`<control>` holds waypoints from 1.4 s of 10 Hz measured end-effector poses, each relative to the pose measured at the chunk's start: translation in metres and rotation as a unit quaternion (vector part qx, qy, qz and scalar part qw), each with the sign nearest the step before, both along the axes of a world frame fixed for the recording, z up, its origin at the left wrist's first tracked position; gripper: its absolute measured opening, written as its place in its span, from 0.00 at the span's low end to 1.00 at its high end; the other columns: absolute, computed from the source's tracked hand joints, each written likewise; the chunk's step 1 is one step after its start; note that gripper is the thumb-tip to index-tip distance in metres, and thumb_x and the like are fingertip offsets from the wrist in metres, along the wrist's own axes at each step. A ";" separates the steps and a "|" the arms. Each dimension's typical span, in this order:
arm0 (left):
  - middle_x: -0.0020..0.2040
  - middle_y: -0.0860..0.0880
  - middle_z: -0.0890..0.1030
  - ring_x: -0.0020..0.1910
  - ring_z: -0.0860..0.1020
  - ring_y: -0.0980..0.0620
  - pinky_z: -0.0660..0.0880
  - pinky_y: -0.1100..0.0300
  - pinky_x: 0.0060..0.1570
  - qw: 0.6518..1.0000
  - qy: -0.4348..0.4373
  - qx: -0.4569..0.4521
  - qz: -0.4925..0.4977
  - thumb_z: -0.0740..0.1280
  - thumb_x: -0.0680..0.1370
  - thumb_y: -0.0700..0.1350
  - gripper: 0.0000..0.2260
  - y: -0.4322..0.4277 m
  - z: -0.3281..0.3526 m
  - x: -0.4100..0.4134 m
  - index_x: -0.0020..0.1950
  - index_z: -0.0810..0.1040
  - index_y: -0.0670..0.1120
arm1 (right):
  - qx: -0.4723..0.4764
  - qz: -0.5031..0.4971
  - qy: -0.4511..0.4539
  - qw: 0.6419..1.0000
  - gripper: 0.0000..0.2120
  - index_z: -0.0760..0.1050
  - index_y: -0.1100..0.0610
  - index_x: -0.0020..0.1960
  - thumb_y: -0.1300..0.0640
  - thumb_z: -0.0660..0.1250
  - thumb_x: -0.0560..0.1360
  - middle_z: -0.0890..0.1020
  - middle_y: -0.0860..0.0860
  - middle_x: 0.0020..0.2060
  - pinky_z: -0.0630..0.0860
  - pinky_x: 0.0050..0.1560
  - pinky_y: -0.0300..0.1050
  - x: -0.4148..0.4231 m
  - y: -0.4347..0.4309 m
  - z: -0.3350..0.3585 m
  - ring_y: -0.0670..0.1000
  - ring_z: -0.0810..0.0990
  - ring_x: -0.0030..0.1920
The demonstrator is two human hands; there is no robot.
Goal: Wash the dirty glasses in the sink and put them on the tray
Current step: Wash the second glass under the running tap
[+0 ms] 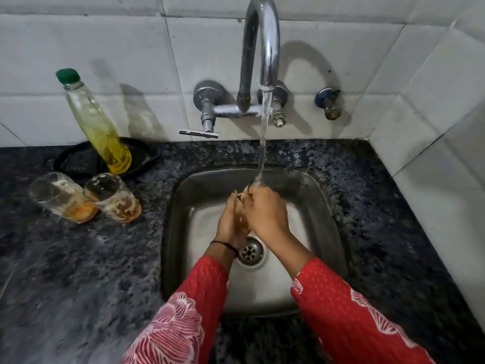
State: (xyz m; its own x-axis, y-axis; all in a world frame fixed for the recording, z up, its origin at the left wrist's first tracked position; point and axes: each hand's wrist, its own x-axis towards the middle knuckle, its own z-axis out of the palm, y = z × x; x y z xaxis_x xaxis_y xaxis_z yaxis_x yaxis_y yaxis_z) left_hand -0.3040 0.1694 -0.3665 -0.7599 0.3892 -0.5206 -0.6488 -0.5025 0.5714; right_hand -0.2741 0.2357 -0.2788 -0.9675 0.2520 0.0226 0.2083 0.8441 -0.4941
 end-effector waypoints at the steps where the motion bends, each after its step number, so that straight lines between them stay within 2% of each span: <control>1: 0.31 0.49 0.78 0.32 0.77 0.52 0.73 0.62 0.35 0.995 0.008 -0.065 -0.072 0.54 0.76 0.44 0.16 -0.009 -0.004 -0.018 0.36 0.79 0.46 | -0.005 0.134 -0.102 0.986 0.13 0.69 0.59 0.62 0.58 0.54 0.79 0.78 0.59 0.54 0.67 0.44 0.45 0.016 0.008 -0.011 0.61 0.77 0.54; 2: 0.22 0.50 0.71 0.20 0.70 0.53 0.67 0.67 0.23 0.975 -0.003 -0.150 -0.164 0.54 0.74 0.40 0.14 -0.017 0.000 -0.031 0.30 0.71 0.46 | 0.052 0.245 -0.186 0.950 0.14 0.70 0.59 0.62 0.56 0.51 0.81 0.76 0.59 0.58 0.71 0.52 0.47 0.019 0.025 -0.019 0.59 0.76 0.58; 3: 0.31 0.48 0.81 0.29 0.79 0.52 0.75 0.62 0.33 0.988 0.015 -0.113 -0.104 0.56 0.76 0.44 0.11 -0.015 -0.005 -0.040 0.40 0.76 0.43 | 0.037 0.215 -0.112 0.969 0.14 0.74 0.59 0.60 0.59 0.54 0.79 0.78 0.59 0.58 0.71 0.58 0.51 0.004 0.022 -0.020 0.59 0.75 0.59; 4: 0.35 0.46 0.84 0.37 0.82 0.51 0.78 0.58 0.44 0.999 -0.012 -0.025 0.038 0.55 0.79 0.57 0.21 -0.004 -0.015 -0.041 0.45 0.78 0.43 | -0.263 -0.013 -0.051 0.963 0.13 0.81 0.57 0.49 0.66 0.58 0.73 0.84 0.55 0.49 0.76 0.55 0.47 -0.017 -0.010 -0.035 0.55 0.82 0.51; 5: 0.32 0.44 0.81 0.34 0.80 0.49 0.79 0.62 0.36 0.998 -0.025 -0.055 0.005 0.52 0.80 0.58 0.27 -0.002 -0.021 -0.039 0.37 0.80 0.40 | -0.435 -0.103 -0.061 0.893 0.10 0.78 0.56 0.40 0.64 0.59 0.70 0.84 0.55 0.42 0.76 0.52 0.49 -0.023 -0.020 -0.066 0.53 0.82 0.45; 6: 0.27 0.44 0.80 0.25 0.80 0.49 0.77 0.60 0.34 0.985 -0.090 -0.098 -0.106 0.54 0.80 0.57 0.26 -0.006 -0.014 -0.047 0.34 0.78 0.41 | -0.048 0.164 -0.036 0.985 0.06 0.78 0.61 0.46 0.62 0.68 0.69 0.83 0.59 0.43 0.77 0.50 0.47 0.002 0.011 -0.090 0.56 0.81 0.47; 7: 0.30 0.42 0.82 0.28 0.82 0.47 0.75 0.55 0.40 0.980 -0.124 -0.104 -0.113 0.55 0.79 0.59 0.25 -0.007 -0.020 -0.054 0.40 0.77 0.39 | 0.182 0.341 -0.060 0.920 0.12 0.73 0.64 0.57 0.64 0.61 0.74 0.81 0.59 0.53 0.73 0.61 0.46 -0.008 0.036 -0.088 0.58 0.78 0.57; 8: 0.34 0.43 0.82 0.34 0.82 0.48 0.75 0.54 0.48 0.995 -0.092 -0.029 -0.018 0.52 0.80 0.58 0.28 -0.001 -0.027 -0.054 0.37 0.80 0.39 | -0.005 0.203 -0.110 0.973 0.15 0.71 0.65 0.63 0.62 0.54 0.79 0.75 0.61 0.61 0.65 0.67 0.50 -0.032 0.020 -0.075 0.60 0.71 0.64; 9: 0.34 0.48 0.80 0.36 0.80 0.52 0.77 0.61 0.41 0.997 -0.074 0.008 0.012 0.53 0.80 0.58 0.22 0.009 -0.023 -0.053 0.38 0.77 0.46 | -0.371 -0.101 -0.127 0.914 0.17 0.74 0.66 0.59 0.56 0.59 0.77 0.78 0.65 0.58 0.72 0.62 0.57 -0.054 -0.007 -0.065 0.63 0.76 0.60; 10: 0.31 0.46 0.81 0.39 0.77 0.50 0.74 0.58 0.44 0.995 -0.060 -0.070 -0.030 0.51 0.81 0.57 0.25 0.008 -0.021 -0.063 0.38 0.80 0.43 | -0.290 0.003 -0.127 0.949 0.15 0.72 0.67 0.60 0.60 0.59 0.78 0.77 0.65 0.58 0.71 0.62 0.56 -0.047 -0.004 -0.078 0.62 0.75 0.60; 11: 0.33 0.41 0.83 0.35 0.82 0.45 0.74 0.53 0.46 0.985 -0.082 -0.101 -0.112 0.47 0.81 0.60 0.36 -0.002 -0.020 -0.071 0.32 0.83 0.37 | -0.106 0.175 -0.141 0.969 0.15 0.72 0.62 0.63 0.60 0.60 0.77 0.78 0.59 0.61 0.68 0.68 0.51 -0.031 0.033 -0.096 0.56 0.76 0.63; 12: 0.35 0.41 0.84 0.34 0.83 0.47 0.75 0.54 0.46 0.988 -0.101 -0.081 -0.085 0.49 0.81 0.61 0.33 -0.001 -0.024 -0.068 0.39 0.82 0.37 | 0.044 0.263 -0.035 0.963 0.14 0.75 0.62 0.59 0.61 0.58 0.76 0.80 0.59 0.58 0.72 0.65 0.50 -0.039 0.045 -0.117 0.58 0.78 0.60; 13: 0.29 0.47 0.81 0.29 0.80 0.52 0.75 0.61 0.39 0.993 -0.095 -0.059 -0.038 0.52 0.81 0.58 0.26 0.009 -0.031 -0.063 0.35 0.80 0.45 | 0.047 0.129 -0.102 0.985 0.13 0.77 0.60 0.53 0.61 0.55 0.77 0.80 0.57 0.52 0.74 0.60 0.51 -0.055 0.003 -0.102 0.56 0.78 0.57; 14: 0.22 0.51 0.76 0.23 0.76 0.56 0.73 0.67 0.28 0.992 -0.088 -0.075 -0.056 0.52 0.81 0.53 0.29 0.011 -0.029 -0.058 0.24 0.76 0.45 | -0.337 -0.049 0.036 0.939 0.13 0.74 0.61 0.56 0.57 0.54 0.80 0.77 0.55 0.49 0.73 0.54 0.39 -0.040 -0.006 -0.102 0.47 0.74 0.56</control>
State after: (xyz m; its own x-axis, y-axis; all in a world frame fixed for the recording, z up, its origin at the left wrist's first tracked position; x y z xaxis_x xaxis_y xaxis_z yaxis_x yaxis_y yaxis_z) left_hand -0.3624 0.1807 -0.3957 -0.6087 0.3743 -0.6995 -0.7920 -0.3388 0.5079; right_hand -0.3144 0.2295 -0.3810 -0.9409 0.3203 -0.1101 0.2146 0.3121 -0.9255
